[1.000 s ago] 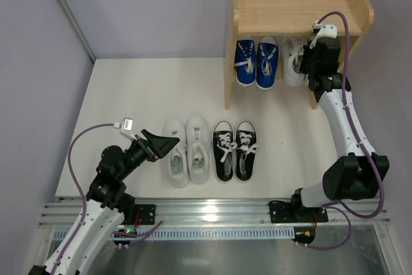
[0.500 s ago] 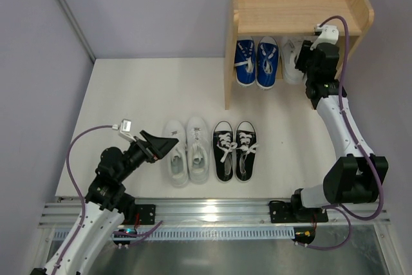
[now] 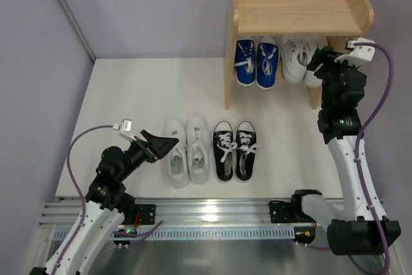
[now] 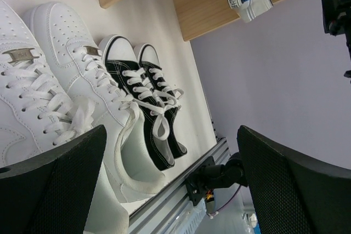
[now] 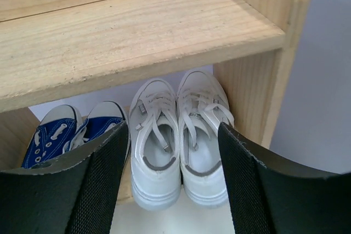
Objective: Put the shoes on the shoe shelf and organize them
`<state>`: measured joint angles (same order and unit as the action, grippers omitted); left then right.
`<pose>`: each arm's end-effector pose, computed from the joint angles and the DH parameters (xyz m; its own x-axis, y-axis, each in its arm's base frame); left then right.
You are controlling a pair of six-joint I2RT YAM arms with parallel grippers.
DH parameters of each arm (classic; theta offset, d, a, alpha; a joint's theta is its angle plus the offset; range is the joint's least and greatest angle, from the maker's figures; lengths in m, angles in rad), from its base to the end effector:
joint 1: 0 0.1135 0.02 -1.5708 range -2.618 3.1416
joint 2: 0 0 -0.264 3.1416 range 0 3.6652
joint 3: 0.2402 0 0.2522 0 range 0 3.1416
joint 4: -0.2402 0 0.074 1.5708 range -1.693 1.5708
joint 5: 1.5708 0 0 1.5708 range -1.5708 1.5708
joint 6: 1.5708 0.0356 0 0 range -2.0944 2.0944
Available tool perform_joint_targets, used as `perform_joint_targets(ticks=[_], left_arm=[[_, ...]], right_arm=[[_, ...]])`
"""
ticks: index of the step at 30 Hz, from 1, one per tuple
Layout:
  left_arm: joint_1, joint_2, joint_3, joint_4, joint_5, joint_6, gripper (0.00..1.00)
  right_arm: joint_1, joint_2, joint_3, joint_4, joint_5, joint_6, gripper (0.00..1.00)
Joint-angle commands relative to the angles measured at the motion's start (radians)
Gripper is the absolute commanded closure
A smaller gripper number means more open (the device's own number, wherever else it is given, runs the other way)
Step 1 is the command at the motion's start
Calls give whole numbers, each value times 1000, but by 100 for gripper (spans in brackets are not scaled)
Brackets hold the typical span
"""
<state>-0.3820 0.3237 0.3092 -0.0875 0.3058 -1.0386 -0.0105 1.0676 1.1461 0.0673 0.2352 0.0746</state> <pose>0.1100 -0.0558 0.2429 -0.5937 -0.6470 -0.4784 0.2400 0.4251 -0.8728 0.2396 -0.0108 0.4396 0.1628 0.0708 -0.9841 0.2293 0.9674 0.1075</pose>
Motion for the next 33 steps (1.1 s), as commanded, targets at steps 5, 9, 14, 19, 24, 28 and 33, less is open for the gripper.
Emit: perform_joint_targets(ticks=[5, 9, 14, 19, 24, 28, 33], left_arm=[[-1, 17, 13, 55, 4, 5, 0], [-1, 52, 19, 78, 19, 2, 0], [0, 86, 27, 84, 18, 6, 0], [0, 101, 25, 83, 6, 17, 0], [0, 129, 27, 84, 0, 23, 0], [-1, 133, 34, 83, -2, 26, 0], [-1, 129, 37, 68, -10, 38, 0]], right_arm=[[6, -194, -189, -102, -46, 114, 32], [50, -254, -296, -178, -180, 195, 39], [119, -371, -497, -169, -457, 359, 49], [393, -393, -612, -225, -421, 425, 48], [693, -266, -611, -271, -153, 476, 37], [842, -152, -569, -336, 24, 550, 25], [946, -25, -536, -365, 114, 619, 17]])
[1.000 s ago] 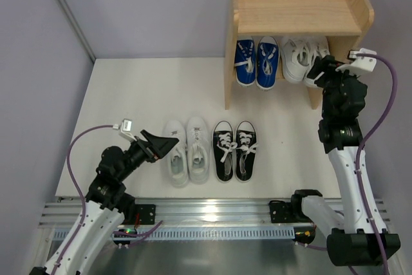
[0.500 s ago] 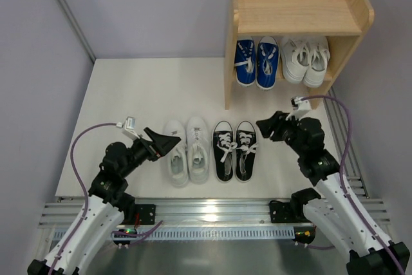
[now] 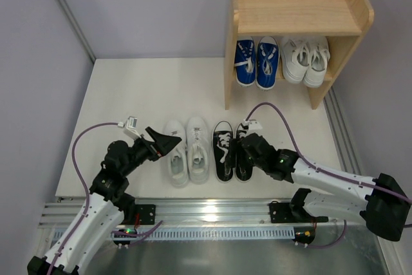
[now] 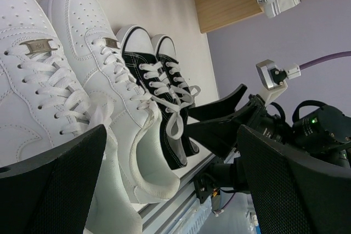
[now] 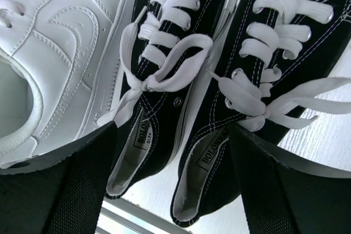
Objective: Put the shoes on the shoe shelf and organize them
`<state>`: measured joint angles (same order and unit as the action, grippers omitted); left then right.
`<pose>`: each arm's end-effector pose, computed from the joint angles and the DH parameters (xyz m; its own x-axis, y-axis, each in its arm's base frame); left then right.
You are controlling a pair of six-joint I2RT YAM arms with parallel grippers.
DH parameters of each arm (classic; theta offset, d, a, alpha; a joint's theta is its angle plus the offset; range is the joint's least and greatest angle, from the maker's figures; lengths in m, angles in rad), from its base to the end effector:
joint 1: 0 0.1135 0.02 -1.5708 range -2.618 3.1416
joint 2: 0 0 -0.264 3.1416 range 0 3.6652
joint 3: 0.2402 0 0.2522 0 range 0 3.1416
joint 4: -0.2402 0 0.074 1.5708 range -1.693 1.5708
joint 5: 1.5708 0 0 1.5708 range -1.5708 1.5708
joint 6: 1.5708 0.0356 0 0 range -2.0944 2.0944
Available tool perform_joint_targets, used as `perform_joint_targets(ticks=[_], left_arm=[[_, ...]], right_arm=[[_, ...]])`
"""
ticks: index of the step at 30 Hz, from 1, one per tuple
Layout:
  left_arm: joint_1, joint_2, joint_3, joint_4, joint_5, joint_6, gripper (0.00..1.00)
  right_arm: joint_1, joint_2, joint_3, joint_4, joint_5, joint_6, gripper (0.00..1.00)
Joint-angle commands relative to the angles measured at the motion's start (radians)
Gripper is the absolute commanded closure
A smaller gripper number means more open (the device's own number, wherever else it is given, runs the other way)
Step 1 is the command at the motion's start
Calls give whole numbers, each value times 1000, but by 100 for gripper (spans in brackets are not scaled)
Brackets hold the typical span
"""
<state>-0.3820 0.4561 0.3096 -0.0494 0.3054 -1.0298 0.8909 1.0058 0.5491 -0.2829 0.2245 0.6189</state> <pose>0.1259 -0.0621 0.2324 -0.6324 -0.6270 -0.4550 0.1692 0.4613 -0.8709 0.1352 0.1546 0.2090 -0.7250 0.0029 -0.6888 -0.2874 0.9075 0.3064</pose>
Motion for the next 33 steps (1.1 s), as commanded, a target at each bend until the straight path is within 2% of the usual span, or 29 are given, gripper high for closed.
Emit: perform_joint_targets(ticks=[1, 5, 7, 10, 11, 12, 14, 20, 25, 33], left_arm=[[0, -8, 37, 22, -8, 31, 0], [0, -13, 28, 22, -15, 34, 0], [-1, -11, 25, 25, -17, 36, 0], [-1, -7, 28, 26, -9, 39, 0], [0, -7, 29, 23, -9, 39, 0], [0, -8, 29, 22, -9, 40, 0], [-1, -13, 28, 19, -9, 40, 0], [-1, -33, 22, 11, -11, 37, 0], [-1, -45, 22, 0, -9, 37, 0], [-1, -65, 14, -9, -19, 33, 0]], right_arm=[[58, 49, 75, -21, 151, 87, 16], [91, 105, 72, 13, 168, 113, 18], [91, 135, 63, 37, 174, 140, 24], [91, 195, 57, 53, 191, 171, 45], [91, 212, 55, 54, 193, 176, 60], [91, 227, 55, 50, 194, 182, 66], [91, 260, 55, 45, 202, 186, 76], [91, 254, 41, 42, 228, 180, 96], [89, 182, 52, -18, 249, 159, 96], [91, -145, 112, -235, 317, 91, 96]])
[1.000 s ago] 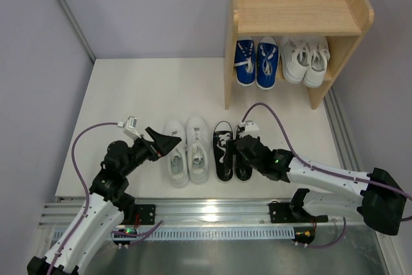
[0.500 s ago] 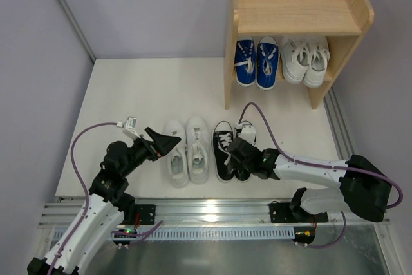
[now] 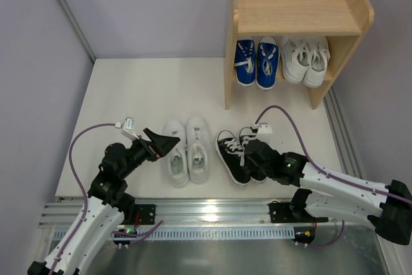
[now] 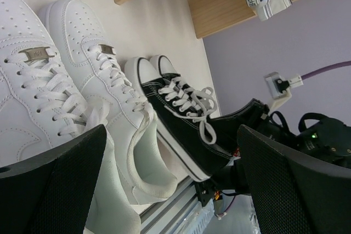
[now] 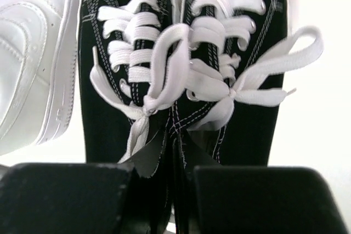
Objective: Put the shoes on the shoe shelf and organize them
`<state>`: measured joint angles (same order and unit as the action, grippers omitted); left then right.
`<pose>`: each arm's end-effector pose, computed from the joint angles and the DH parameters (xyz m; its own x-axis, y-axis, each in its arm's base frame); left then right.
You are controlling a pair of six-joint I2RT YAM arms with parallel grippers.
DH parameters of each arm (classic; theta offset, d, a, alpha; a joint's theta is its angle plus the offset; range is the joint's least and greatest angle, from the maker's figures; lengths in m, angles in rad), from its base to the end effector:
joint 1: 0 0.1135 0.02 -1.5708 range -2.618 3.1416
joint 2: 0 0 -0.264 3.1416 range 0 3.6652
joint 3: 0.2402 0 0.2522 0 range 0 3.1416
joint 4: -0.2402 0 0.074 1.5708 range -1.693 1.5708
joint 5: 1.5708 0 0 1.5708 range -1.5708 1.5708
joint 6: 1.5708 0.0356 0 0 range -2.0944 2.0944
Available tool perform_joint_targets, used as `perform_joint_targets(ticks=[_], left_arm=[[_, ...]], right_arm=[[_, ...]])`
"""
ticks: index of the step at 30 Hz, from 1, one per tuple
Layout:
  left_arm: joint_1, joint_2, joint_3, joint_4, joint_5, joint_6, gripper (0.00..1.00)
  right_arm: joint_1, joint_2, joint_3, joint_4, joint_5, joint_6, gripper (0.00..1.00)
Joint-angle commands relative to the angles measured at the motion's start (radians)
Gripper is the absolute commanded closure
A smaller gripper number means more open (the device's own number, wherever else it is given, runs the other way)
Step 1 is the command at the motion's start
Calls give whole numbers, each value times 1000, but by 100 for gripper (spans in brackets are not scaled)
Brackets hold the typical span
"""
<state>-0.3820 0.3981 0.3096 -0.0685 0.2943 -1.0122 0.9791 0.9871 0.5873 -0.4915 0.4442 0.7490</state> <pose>0.1193 -0.0590 0.2371 -0.6049 -0.6316 -0.4850 0.2070 0.4635 -0.8616 0.1188 0.1493 0.2111 -0.7255 0.0227 -0.6878 -0.1431 0.9726 0.1831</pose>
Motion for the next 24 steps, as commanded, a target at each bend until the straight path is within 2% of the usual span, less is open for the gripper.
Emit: perform_joint_targets(ticks=[1, 6, 10, 13, 17, 20, 21, 23, 24], left_arm=[[0, -7, 13, 13, -6, 14, 0], [0, 19, 13, 45, 6, 0, 0], [0, 30, 14, 58, 11, -5, 0], [0, 39, 17, 64, 13, -5, 0], [0, 56, 19, 94, 19, -14, 0], [0, 73, 16, 119, 26, -22, 0], [0, 77, 16, 122, 28, -23, 0], [0, 82, 14, 122, 34, -22, 0], [-1, 82, 16, 121, 34, -22, 0]], right_arm=[[3, -171, 104, -51, 102, -55, 96], [3, -277, 210, -171, 102, -100, 96], [3, -384, 290, -173, 53, -225, 96], [3, -407, 409, -208, 41, -315, 96], [3, -395, 622, -249, 93, -482, 96], [3, -377, 716, -225, 203, -580, 96], [1, -375, 732, -205, 279, -611, 96], [3, -372, 762, -115, 341, -663, 96], [3, -375, 764, -69, 364, -741, 96]])
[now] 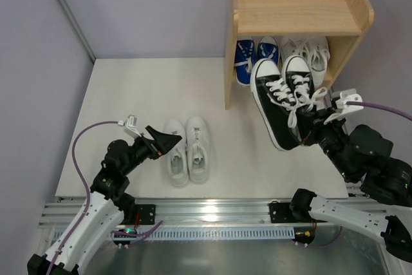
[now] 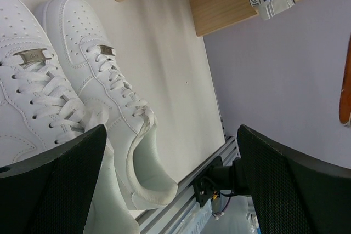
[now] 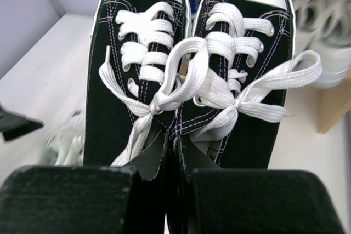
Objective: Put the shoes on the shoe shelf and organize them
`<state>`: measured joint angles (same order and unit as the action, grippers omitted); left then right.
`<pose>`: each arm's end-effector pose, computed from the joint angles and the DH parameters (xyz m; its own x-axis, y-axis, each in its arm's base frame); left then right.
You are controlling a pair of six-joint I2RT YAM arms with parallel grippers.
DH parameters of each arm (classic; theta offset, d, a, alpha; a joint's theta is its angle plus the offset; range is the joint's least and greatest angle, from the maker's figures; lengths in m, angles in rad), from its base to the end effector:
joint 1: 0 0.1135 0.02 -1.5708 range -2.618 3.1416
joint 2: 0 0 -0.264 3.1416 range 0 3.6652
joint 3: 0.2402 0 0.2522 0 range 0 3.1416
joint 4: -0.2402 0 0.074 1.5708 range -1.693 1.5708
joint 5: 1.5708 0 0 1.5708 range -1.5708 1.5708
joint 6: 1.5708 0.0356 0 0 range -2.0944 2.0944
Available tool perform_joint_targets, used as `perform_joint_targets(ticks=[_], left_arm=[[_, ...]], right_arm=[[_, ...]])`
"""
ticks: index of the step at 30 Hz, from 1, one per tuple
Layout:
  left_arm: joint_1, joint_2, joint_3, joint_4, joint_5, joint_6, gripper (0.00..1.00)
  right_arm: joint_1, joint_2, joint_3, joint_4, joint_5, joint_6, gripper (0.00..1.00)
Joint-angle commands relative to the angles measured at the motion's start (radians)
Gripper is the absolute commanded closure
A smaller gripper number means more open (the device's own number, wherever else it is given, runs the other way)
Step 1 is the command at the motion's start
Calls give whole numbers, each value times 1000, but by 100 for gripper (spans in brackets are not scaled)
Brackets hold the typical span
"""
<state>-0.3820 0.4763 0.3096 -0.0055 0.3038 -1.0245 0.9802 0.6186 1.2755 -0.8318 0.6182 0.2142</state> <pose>0.1290 -0.0633 0.2346 -0.6202 -0.6295 -0.4681 0.1910 0.4575 -0.8684 0.0526 0.0414 0.4458 -0.1710 0.0560 -0.9837 -0.3303 0.9374 0.1108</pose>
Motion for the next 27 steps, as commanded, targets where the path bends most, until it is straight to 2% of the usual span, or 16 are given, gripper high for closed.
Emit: perform_joint_targets(ticks=[1, 4, 9, 10, 11, 15, 17, 19, 23, 25, 27], left_arm=[[0, -1, 17, 56, 24, -9, 0], [0, -4, 23, 55, 20, -6, 0], [0, 1, 45, 47, 18, 7, 0], [-1, 2, 46, 50, 20, 7, 0], [-1, 7, 48, 56, 21, 4, 0], [0, 21, 49, 87, 35, -16, 0], [0, 18, 57, 78, 41, -11, 0], [-1, 6, 60, 75, 41, -8, 0], [-1, -8, 66, 70, 49, -6, 0], [0, -19, 71, 65, 54, -8, 0], [0, -31, 74, 55, 57, -6, 0]], right_arm=[[2, -3, 76, 369, 237, -248, 96], [2, 29, 88, 562, 255, -436, 96], [2, 173, 228, 781, 275, -735, 96], [2, 197, 249, 868, 276, -786, 96], [2, 252, 310, 893, 272, -861, 96], [-5, 384, 496, 896, 241, -944, 96], [-46, 443, 566, 895, 241, -983, 96], [-93, 467, 610, 826, 195, -945, 96], [-364, 556, 796, 562, 5, -719, 96], [-429, 639, 870, 420, -104, -636, 96], [-504, 697, 970, 347, -170, -575, 96]])
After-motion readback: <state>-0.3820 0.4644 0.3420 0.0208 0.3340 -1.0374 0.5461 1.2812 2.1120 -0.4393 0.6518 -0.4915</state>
